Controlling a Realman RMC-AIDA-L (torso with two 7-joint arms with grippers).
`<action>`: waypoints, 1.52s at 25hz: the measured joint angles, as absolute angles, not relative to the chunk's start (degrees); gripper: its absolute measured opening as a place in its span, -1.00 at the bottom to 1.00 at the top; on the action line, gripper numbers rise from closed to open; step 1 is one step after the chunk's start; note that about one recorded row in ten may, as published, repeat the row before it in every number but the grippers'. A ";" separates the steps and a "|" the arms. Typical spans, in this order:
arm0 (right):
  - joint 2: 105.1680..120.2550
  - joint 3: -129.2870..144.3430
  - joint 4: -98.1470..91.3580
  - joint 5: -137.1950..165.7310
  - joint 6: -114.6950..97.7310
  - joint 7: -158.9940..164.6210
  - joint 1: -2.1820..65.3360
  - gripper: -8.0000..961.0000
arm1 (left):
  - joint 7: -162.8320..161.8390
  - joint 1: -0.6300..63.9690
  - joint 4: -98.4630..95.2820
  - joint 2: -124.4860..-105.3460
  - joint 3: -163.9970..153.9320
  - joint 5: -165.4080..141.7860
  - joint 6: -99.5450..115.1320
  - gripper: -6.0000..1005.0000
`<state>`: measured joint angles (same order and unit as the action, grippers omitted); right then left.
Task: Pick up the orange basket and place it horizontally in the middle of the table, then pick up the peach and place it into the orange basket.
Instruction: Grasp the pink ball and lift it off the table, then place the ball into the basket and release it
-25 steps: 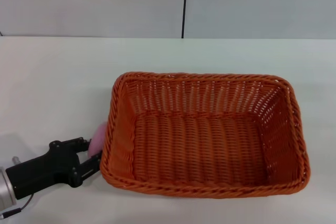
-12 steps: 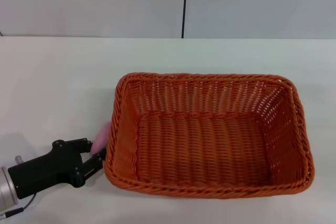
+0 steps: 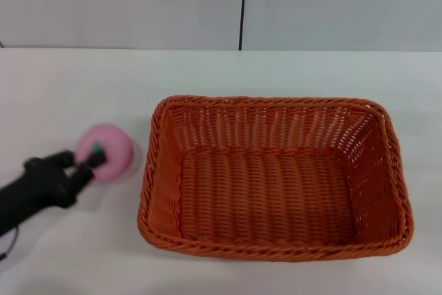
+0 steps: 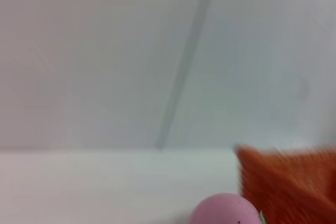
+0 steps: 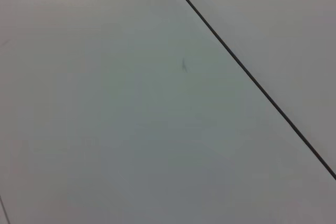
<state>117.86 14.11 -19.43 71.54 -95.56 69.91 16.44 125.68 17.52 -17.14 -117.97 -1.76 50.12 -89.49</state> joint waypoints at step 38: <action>118.03 13.36 -18.27 71.45 -94.59 69.79 17.18 0.06 | 121.89 29.94 -0.16 -118.33 2.41 50.01 -97.13 -0.08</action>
